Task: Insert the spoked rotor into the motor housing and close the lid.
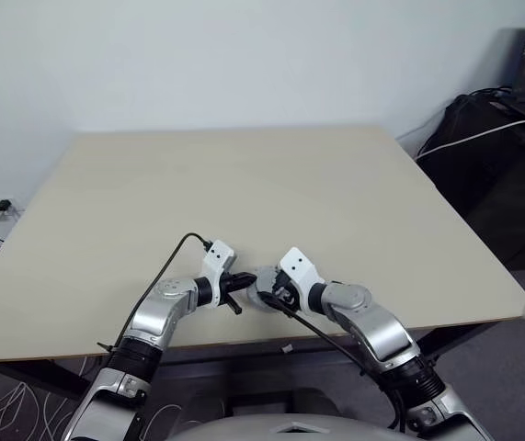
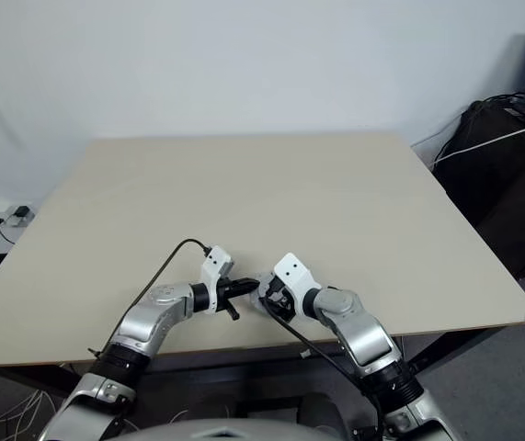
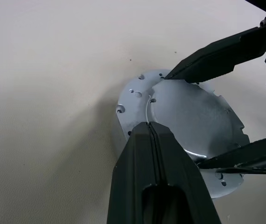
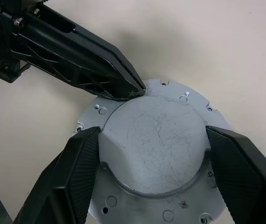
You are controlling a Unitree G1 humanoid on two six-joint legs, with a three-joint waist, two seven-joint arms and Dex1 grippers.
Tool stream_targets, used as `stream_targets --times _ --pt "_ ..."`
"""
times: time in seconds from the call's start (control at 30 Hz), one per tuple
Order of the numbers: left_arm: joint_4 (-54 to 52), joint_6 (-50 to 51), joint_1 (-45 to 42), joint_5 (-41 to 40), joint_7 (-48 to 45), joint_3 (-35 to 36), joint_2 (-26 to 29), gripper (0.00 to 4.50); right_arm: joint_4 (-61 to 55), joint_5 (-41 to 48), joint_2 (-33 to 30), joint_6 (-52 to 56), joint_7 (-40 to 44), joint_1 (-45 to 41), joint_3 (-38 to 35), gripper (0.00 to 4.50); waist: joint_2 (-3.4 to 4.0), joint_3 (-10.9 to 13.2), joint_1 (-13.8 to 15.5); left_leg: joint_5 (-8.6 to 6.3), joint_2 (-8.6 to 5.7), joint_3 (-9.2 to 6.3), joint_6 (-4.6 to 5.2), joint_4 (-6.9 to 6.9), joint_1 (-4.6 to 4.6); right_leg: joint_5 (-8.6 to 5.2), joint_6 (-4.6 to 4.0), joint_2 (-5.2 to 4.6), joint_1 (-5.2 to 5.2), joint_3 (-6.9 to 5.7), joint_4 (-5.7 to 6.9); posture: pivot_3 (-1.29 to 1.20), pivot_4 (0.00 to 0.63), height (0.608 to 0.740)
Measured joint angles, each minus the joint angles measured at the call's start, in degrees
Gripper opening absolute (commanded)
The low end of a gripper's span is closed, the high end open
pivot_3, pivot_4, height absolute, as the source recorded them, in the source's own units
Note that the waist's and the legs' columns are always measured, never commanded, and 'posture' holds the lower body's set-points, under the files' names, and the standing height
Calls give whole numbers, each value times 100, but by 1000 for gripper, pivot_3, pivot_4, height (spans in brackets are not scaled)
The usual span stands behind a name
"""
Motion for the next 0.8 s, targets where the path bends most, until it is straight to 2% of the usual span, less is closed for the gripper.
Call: stream_targets --times 0.03,0.4,0.6,0.8 --pt "-9 7 0 0 0 -1 1 0 -5 1 22 2 -37 15 -10 4480 2 0 0 0 0 0 0 -1 0 0 0 -1 0 0 0 0 0 740" --pt "-36 18 1 0 -44 -35 -6 0 -49 58 203 -105 -163 144 -177 4480 2 6 11 -1 -5 0 1 -3 -8 1 1 -4 -5 0 -7 0 0 740" --pt "-102 13 5 -7 -123 -36 0 0 -118 282 440 -428 -332 254 -661 4480 9 26 37 0 -11 -3 3 -2 -48 27 29 -4 -44 2 -7 0 0 740" --pt "-129 9 6 -12 -162 -43 -38 0 -598 466 345 -459 -290 255 -944 4480 9 27 115 14 -16 -3 34 -4 -74 43 2 -5 -75 6 -7 0 0 740"
